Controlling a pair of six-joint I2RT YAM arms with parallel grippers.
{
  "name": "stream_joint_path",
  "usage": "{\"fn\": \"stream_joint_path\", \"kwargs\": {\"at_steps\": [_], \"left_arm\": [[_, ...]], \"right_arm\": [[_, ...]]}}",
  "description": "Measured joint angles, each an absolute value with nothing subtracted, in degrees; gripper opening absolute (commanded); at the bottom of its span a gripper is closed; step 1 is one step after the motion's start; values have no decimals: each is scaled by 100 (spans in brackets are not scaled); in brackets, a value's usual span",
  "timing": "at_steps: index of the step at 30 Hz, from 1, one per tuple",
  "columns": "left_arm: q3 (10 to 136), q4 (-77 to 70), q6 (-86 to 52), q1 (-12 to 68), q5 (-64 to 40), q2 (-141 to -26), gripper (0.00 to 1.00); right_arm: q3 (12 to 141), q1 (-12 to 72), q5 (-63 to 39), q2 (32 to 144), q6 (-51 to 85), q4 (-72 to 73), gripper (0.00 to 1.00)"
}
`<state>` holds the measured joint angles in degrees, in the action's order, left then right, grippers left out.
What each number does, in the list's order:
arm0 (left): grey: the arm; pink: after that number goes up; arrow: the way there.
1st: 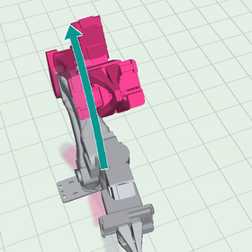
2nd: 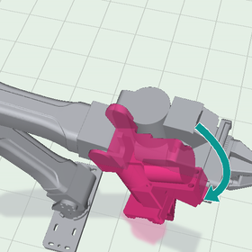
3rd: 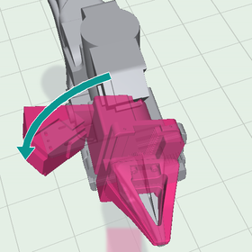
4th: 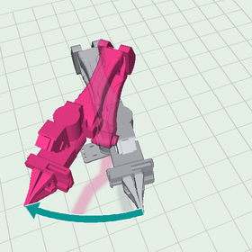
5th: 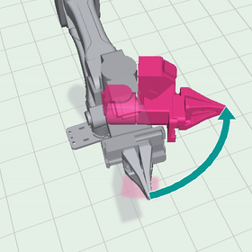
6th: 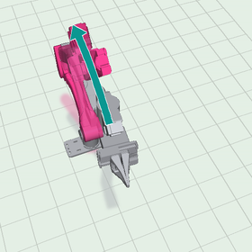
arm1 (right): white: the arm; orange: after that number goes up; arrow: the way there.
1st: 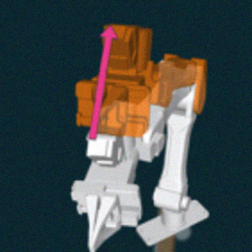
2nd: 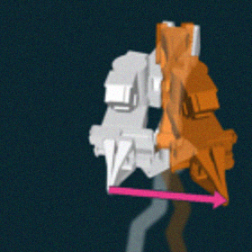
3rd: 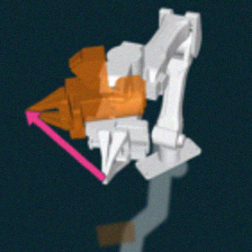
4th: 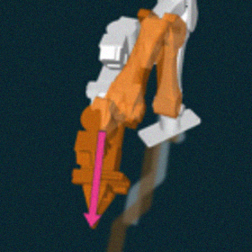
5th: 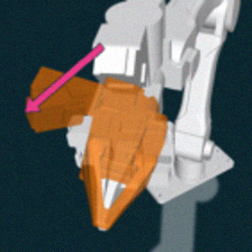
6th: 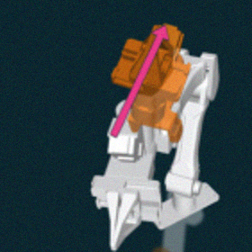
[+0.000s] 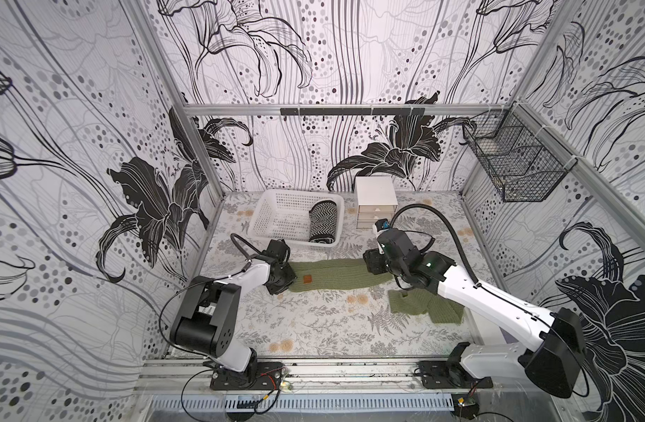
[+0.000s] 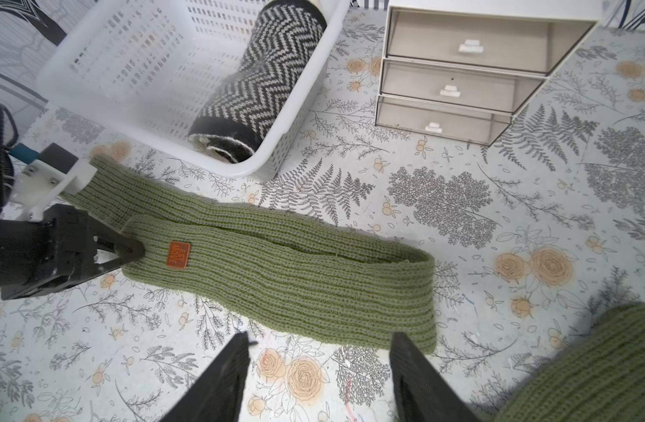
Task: Roll up the scarf and place it into the basket
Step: Fold the scarf at the center of the board.
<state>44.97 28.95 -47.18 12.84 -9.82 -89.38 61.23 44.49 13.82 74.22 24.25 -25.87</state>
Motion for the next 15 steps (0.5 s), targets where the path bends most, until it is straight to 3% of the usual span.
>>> {"fn": "stream_joint_path", "kwargs": {"at_steps": [2,6,8,15], "left_arm": [[4497,3011,-4722,1291,-851,-8842,0],[4694,3721,-4665,1315,-462,-8117,6],[5109,4136,-4528,1313,-301,-7795,3],[6095,4709,-3868,1028,-110,-7721,2]], "right_arm": [[6060,4403,1406,7371,2445,-2589,64],[5977,4329,1424,7360,2447,-2567,64],[5948,4296,1420,7360,2447,-2563,64],[5944,4246,1398,7408,2464,-2519,64]]}}
